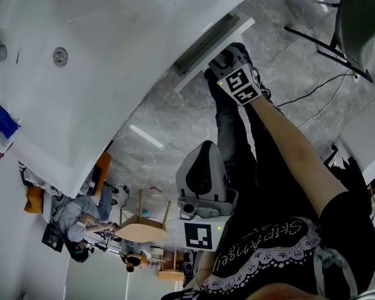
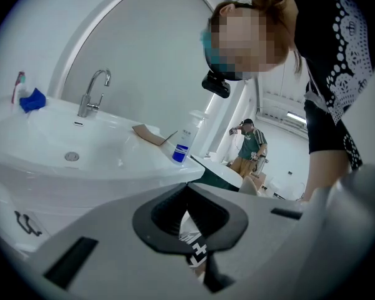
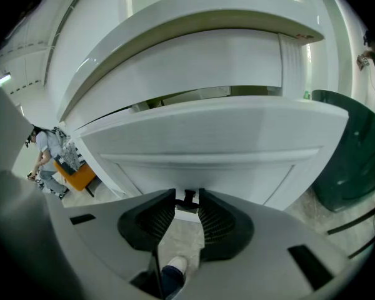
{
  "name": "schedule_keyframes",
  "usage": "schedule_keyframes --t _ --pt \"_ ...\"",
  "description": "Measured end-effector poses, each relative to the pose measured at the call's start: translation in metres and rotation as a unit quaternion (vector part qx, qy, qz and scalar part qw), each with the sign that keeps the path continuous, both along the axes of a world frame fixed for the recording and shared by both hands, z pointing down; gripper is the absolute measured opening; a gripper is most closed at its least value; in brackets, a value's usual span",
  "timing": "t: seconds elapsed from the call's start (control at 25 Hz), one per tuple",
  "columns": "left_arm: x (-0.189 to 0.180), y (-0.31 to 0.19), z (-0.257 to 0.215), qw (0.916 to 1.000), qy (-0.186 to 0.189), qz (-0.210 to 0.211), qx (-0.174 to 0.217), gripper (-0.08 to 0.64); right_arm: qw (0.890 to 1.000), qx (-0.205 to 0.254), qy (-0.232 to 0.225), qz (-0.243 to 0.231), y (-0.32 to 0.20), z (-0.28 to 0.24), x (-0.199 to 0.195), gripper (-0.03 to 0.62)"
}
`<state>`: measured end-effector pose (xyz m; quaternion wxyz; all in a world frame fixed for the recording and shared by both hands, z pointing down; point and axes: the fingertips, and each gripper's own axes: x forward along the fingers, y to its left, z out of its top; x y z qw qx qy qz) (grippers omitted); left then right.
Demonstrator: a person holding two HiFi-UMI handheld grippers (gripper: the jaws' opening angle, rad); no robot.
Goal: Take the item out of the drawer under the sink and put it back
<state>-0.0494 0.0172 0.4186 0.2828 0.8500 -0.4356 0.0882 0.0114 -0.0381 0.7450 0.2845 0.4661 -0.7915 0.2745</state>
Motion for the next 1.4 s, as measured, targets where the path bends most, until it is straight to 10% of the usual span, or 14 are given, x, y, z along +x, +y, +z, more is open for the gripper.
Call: schedule_keyframes --t 1.28,1.4 --pt "0.001 -0.002 -0.017 0.9996 0.008 -0.006 0.027 0.006 0.998 -0.043 0.038 -0.015 0.027 -0.006 0.008 0.126" --pt "-0.001 -0.002 -0.022 0.9993 0.003 -0.008 0.036 0.006 0.999 -0.024 0.033 -0.007 0.038 -0.028 0.015 0.032"
